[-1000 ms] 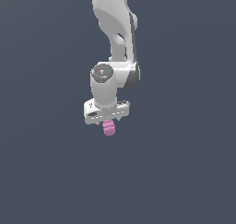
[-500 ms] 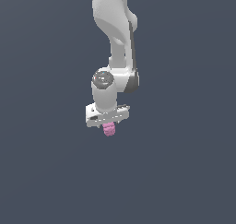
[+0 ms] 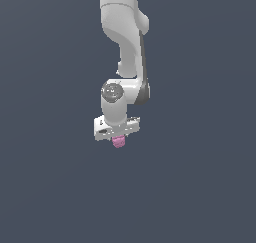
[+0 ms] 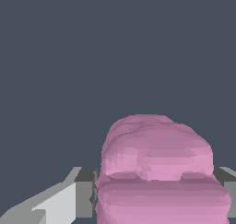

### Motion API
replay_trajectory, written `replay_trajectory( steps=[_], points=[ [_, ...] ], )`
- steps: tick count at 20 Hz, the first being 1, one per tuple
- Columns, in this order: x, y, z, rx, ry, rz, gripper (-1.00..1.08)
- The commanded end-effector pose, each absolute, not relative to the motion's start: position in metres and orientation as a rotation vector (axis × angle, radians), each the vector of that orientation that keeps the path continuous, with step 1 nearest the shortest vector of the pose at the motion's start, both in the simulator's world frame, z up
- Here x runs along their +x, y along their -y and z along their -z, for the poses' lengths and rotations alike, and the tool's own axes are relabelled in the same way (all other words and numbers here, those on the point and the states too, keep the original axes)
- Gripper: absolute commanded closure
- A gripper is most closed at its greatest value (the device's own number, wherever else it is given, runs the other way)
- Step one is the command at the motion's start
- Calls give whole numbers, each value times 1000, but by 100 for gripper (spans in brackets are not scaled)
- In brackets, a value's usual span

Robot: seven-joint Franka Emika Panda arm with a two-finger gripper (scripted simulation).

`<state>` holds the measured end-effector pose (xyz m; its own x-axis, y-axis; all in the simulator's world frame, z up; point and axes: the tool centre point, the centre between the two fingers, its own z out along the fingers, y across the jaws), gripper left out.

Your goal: Pick up the object and move it to a goal position.

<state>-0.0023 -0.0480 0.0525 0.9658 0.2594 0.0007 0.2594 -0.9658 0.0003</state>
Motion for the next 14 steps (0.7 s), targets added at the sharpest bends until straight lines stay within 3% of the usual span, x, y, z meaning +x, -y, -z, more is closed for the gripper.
replay_trajectory(
  steps=[1,14],
  points=[
    [-2,48,-52,3115,-412,0,108],
    [-5,62,-61,3114,-411,-1,108]
  ],
)
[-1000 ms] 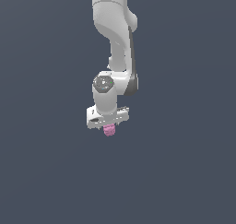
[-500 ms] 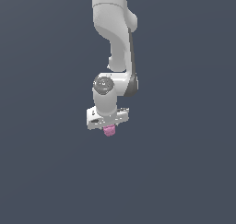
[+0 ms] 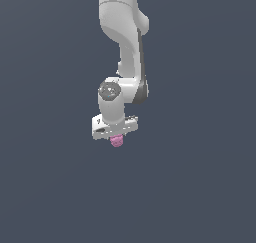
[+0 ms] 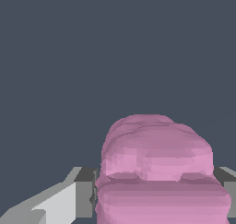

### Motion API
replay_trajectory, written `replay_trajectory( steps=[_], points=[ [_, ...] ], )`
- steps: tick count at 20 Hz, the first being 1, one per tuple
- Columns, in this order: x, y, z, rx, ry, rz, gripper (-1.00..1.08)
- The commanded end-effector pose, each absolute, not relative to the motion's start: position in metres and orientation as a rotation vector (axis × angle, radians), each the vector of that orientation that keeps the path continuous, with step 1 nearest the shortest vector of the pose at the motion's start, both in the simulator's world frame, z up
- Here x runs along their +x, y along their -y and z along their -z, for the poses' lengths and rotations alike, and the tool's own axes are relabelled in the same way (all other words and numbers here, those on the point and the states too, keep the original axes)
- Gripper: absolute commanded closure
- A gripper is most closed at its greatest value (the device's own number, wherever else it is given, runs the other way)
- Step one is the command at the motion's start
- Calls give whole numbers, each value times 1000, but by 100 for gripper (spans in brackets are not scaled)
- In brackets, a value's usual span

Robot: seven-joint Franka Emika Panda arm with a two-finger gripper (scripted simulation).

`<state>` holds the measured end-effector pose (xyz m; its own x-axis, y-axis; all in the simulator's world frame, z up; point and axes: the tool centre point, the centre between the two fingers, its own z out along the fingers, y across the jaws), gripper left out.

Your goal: Pick up the object and move it to a goal position.

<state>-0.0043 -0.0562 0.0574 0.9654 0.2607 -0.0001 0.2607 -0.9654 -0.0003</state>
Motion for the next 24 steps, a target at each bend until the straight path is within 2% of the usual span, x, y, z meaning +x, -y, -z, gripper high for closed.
replay_trajectory(
  steps=[1,16,24],
  points=[
    [-6,67,-64,-3115,411,1,108],
    [-30,200,-145,-3114,411,1,108],
    [-33,231,-163,-3114,412,1,108]
  ],
)
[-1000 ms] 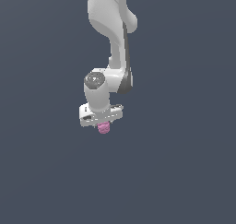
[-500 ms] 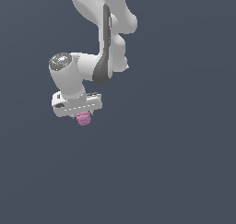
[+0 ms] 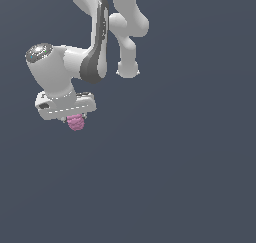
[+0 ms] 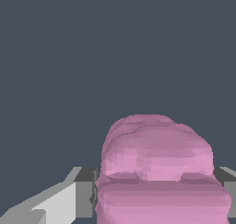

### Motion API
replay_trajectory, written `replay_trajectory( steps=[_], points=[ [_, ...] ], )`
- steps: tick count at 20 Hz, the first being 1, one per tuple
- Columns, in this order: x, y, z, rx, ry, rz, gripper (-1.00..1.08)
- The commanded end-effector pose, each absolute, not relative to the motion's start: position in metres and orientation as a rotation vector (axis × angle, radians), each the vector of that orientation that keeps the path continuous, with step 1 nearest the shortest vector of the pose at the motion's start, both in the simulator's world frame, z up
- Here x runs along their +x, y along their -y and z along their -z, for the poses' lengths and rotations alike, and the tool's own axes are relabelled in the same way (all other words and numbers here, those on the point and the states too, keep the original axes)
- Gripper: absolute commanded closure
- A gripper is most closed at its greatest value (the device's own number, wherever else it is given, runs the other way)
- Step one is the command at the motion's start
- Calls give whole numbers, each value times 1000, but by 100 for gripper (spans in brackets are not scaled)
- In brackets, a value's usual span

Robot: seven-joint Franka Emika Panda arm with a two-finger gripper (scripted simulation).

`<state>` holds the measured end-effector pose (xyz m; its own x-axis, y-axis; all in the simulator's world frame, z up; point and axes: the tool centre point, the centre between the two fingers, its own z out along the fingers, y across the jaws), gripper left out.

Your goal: Pick up the object and move it to a goal position.

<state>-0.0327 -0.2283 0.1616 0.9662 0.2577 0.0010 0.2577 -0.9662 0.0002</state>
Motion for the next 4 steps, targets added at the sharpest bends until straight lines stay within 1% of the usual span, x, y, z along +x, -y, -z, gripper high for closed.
replay_trajectory(
  steps=[1,4],
  points=[
    [-32,231,-163,3115,-412,-1,108],
    [-31,229,-162,3115,-412,0,108]
  ],
)
